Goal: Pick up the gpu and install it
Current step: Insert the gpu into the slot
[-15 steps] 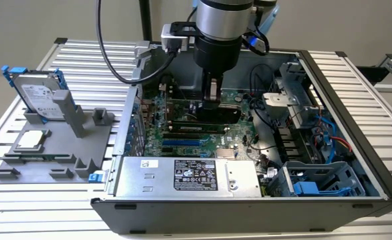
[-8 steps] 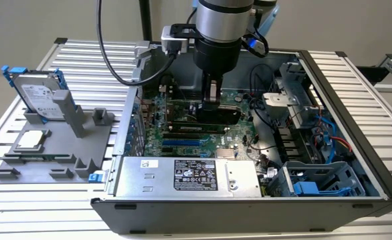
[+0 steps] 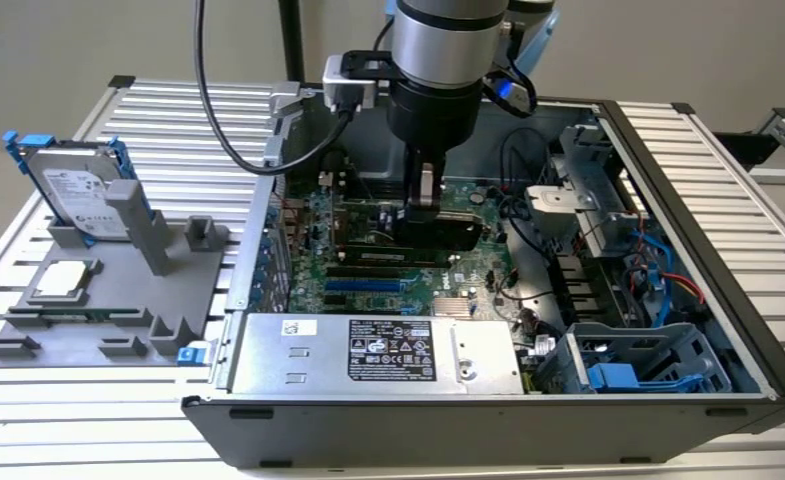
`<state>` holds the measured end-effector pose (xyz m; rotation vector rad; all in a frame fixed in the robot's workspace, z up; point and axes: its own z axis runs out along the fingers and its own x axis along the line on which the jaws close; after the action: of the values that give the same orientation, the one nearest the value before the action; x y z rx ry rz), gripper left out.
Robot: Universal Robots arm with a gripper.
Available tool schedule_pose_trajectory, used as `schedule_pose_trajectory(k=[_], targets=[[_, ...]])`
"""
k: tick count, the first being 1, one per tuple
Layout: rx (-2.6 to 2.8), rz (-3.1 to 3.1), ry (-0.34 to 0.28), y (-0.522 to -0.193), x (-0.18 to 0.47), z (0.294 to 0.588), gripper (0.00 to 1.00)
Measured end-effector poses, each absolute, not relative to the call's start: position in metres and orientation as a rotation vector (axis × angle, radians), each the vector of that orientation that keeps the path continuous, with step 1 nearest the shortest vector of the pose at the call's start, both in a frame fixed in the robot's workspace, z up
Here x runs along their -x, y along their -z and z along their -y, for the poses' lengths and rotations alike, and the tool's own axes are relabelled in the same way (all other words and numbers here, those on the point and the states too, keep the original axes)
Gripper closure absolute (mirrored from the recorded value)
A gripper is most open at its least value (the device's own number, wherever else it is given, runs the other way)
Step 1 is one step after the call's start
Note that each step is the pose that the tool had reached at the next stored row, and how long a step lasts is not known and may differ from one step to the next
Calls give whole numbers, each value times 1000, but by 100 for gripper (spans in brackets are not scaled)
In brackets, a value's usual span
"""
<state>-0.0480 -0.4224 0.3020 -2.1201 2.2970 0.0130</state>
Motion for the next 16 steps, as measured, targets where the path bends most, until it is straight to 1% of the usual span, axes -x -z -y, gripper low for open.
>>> schedule_pose_trajectory(k=[16], targets=[[2120, -2294, -16, -293, 51, 424, 100]])
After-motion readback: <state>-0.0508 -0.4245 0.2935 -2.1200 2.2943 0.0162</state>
